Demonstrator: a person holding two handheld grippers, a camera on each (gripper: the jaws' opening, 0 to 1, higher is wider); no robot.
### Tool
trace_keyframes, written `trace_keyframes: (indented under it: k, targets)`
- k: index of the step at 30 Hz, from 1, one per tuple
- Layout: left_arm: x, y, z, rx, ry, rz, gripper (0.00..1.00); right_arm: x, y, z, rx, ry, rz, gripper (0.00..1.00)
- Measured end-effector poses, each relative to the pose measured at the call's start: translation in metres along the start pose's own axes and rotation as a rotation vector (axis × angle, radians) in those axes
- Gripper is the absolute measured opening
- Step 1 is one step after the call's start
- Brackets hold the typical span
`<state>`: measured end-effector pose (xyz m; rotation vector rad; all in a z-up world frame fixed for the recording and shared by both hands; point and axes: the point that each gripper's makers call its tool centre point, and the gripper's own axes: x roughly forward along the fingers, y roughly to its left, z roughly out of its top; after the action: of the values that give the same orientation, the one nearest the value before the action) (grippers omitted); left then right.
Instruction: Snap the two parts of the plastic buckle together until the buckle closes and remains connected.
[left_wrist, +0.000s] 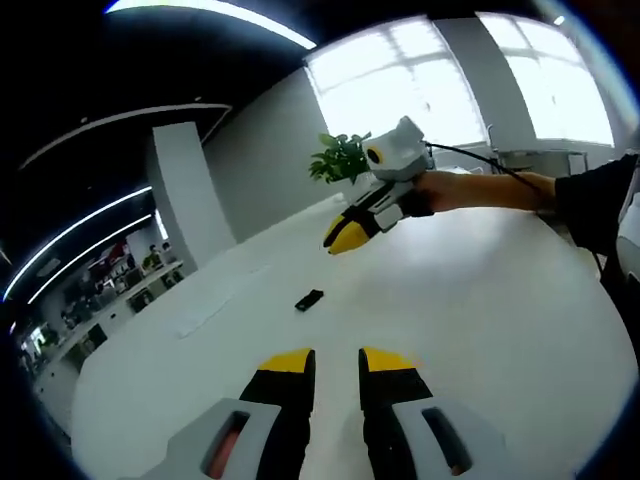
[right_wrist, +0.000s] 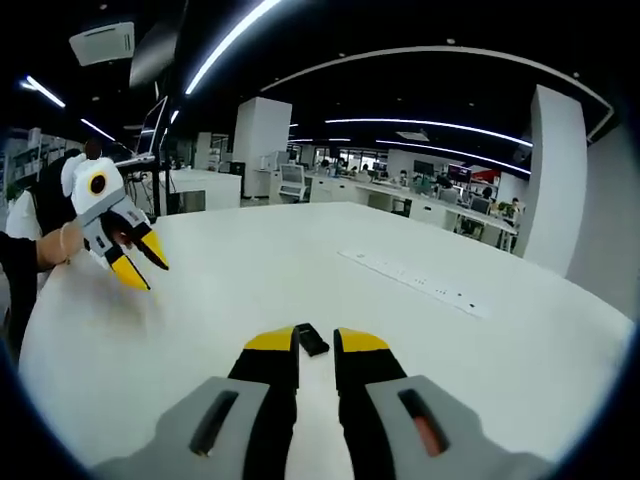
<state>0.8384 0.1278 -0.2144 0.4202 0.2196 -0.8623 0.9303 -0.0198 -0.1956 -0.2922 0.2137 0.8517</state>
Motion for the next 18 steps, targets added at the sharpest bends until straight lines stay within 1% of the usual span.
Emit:
trace_keyframes:
  k: [4, 8, 10, 11, 14, 16, 18]
  targets:
    - [-0.005, 0.005, -0.001, -0.01, 0.005, 0.029, 0.17, -0.007, 0.001, 0.0, 0.005, -0.011, -0.015, 0.14]
    - [-0.01, 0.006, 0.0, 0.0, 0.019, 0.059, 0.17, -0.01, 0.0, -0.003, 0.003, 0.004, -0.027, 0.14]
    - [-0.012, 0.005, 0.0, 0.003, 0.02, 0.067, 0.17, -0.012, 0.0, -0.004, 0.015, 0.005, -0.031, 0.14]
    - [-0.014, 0.005, 0.001, 0.001, 0.021, 0.069, 0.17, -0.014, -0.002, -0.004, 0.029, -0.004, -0.05, 0.13]
    - [-0.019, 0.002, 0.003, -0.012, 0.011, 0.07, 0.17, -0.02, 0.003, -0.003, 0.035, -0.015, -0.053, 0.13]
    - [-0.022, 0.003, 0.005, -0.026, 0.006, 0.086, 0.17, -0.022, 0.006, -0.003, 0.019, -0.013, -0.059, 0.13]
    - [-0.027, 0.004, 0.008, -0.041, -0.012, 0.105, 0.17, -0.025, 0.01, -0.004, 0.024, -0.008, -0.06, 0.13]
